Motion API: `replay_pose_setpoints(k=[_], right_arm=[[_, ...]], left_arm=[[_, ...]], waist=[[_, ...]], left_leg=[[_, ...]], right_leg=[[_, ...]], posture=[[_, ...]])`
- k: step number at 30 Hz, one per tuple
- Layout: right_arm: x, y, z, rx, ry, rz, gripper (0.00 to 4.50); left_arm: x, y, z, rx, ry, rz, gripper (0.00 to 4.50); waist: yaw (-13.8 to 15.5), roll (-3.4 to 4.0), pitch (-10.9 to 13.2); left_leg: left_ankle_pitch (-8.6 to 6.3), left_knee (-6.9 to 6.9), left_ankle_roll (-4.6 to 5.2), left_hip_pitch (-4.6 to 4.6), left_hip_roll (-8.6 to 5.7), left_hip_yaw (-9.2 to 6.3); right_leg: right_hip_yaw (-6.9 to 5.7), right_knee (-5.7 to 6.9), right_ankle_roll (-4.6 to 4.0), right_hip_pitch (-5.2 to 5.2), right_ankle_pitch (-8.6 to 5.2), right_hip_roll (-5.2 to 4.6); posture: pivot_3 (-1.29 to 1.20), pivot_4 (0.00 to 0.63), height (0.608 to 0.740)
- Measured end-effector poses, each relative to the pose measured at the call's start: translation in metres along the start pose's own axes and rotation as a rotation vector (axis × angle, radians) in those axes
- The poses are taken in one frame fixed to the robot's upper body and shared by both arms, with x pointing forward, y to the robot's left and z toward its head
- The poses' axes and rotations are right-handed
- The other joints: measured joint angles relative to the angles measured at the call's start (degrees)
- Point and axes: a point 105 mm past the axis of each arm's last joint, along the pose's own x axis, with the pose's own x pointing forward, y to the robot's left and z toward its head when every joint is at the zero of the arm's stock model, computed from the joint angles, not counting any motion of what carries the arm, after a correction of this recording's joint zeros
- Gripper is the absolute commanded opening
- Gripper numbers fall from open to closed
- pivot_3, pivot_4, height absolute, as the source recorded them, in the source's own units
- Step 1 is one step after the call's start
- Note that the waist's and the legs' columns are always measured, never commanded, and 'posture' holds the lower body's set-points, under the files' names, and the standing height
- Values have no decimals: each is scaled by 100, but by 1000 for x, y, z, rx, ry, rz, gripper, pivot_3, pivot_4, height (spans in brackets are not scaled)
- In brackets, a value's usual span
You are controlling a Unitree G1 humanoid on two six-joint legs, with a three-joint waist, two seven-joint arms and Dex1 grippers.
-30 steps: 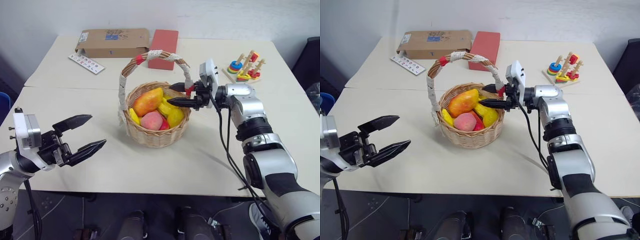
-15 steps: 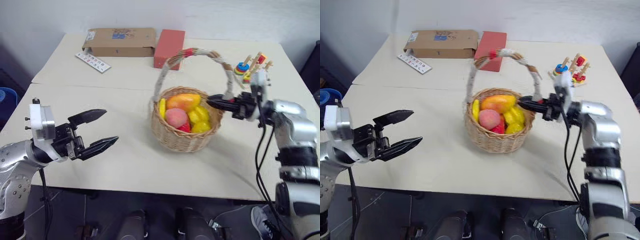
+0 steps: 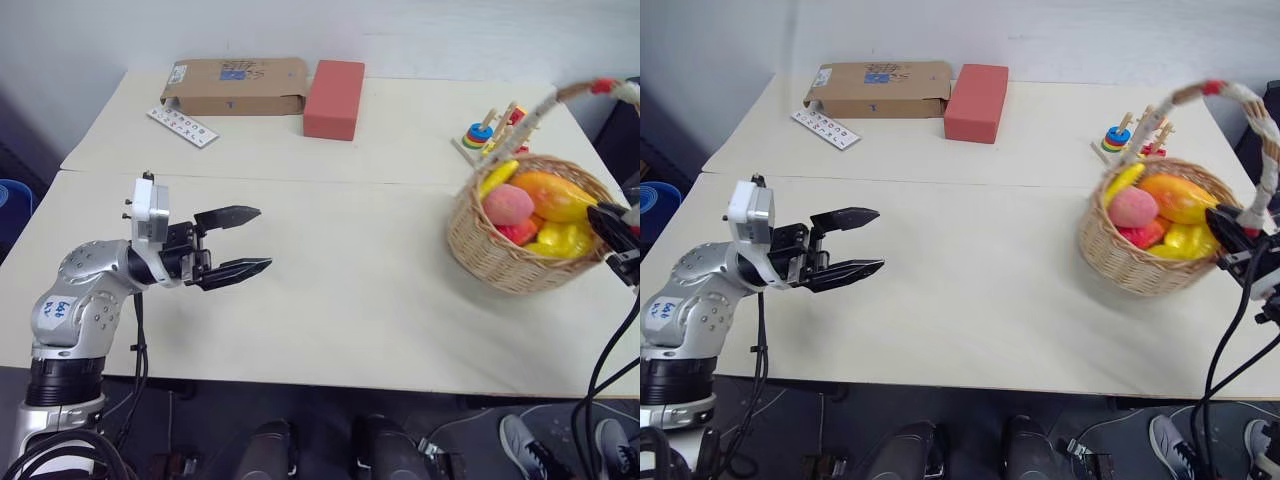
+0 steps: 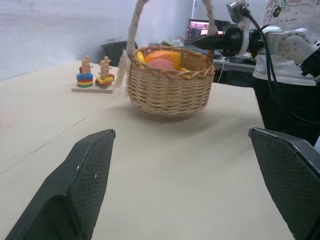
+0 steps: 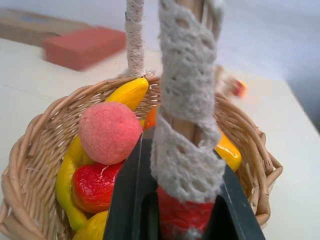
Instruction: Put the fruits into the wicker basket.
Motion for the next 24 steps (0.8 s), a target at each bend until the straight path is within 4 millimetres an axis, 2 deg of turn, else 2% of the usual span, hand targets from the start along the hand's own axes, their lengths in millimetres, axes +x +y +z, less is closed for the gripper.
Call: replay_pose_setpoints(k=[3, 5, 6, 10, 11, 12, 13, 14, 15, 17, 20, 22, 24], right_arm=[[0, -8, -5, -9, -1, -46, 188], [0, -9, -8, -3, -17, -57, 944], [0, -9, -9, 2, -21, -57, 1098], [-5, -3, -18, 13, -13, -24, 2372], [-6, -2, -19, 12, -11, -21, 2372], [-9, -1, -21, 15, -5, -9, 2745], [-12, 3, -21, 6, 1, 14, 2898], [-19, 9, -19, -24, 12, 61, 3173], [-47, 16, -22, -89, 64, 161, 3525], [-65, 12, -24, -139, 95, 191, 3525], [-76, 13, -24, -307, 110, 268, 3525], [-80, 12, -31, -338, 119, 291, 3525], [-88, 19, -48, -316, 181, 368, 4115]], left_arm=[[2, 1, -1, 4, -2, -1, 4500], [3, 1, -2, 3, -4, 3, 4500], [3, 1, -2, 4, -2, 4, 4500], [-9, -1, -12, -18, 49, 35, 4500], [-10, -1, -13, -21, 53, 39, 4500], [-15, -1, -19, -38, 74, 56, 4500], [-18, -3, -22, -41, 91, 60, 4500], [-27, -6, -27, -49, 128, 73, 4500], [-61, -14, -52, -102, 247, 155, 4500], [-81, -20, -72, -138, 311, 215, 4500], [-96, -24, -87, -50, 375, 272, 4500], [-104, -26, -93, 13, 384, 324, 4500], [-112, -36, -105, 11, 406, 365, 4500]], waist=[[4, 0, 0], [13, -4, -2], [13, -5, -3], [10, -3, -2], [10, -3, -2], [13, -3, -2], [15, -3, -2], [17, 2, -5], [23, 4, -6], [30, 3, -5], [22, -9, -5], [21, -15, -8], [19, -15, -8]], left_leg=[[2, -1, -4, 5, 5, -2], [3, 1, -2, 5, 4, -3], [3, 2, -2, 5, 4, -4], [3, -7, -2, 7, 5, -6], [3, -8, -3, 7, 6, -6], [3, -8, -2, 5, 6, -7], [3, -1, 1, 4, 3, -6], [2, -12, 0, 10, 3, -6], [2, -55, -3, 22, 3, -6], [1, -61, -1, 19, 1, -5], [-8, -51, 18, 20, -11, 1], [-5, -53, 21, 21, -7, 1], [-4, -58, 19, 23, -4, 0]], right_leg=[[0, -1, 0, 3, 0, 3], [0, -2, 0, 6, 0, 2], [0, -1, 0, 7, 0, 2], [0, -1, 0, 4, 0, 1], [-1, -1, 0, 4, 0, 1], [-2, -3, 0, 4, 0, 1], [0, -4, 0, 5, 0, -4], [1, -6, 0, 5, 0, -5], [-1, -21, -3, 6, -2, -3], [-3, -33, -3, 5, -2, -2], [5, -58, 13, 12, 7, -17], [5, -85, 30, 21, 17, -21], [6, -85, 30, 19, 18, -23]], posture=[[0, 150, 740], [0, 150, 740], [0, 150, 740], [0, 150, 740], [0, 150, 740], [0, 150, 740], [0, 150, 740], [0, 150, 740], [0, 150, 740], [0, 150, 740], [0, 150, 740], [0, 150, 740], [0, 150, 740]])
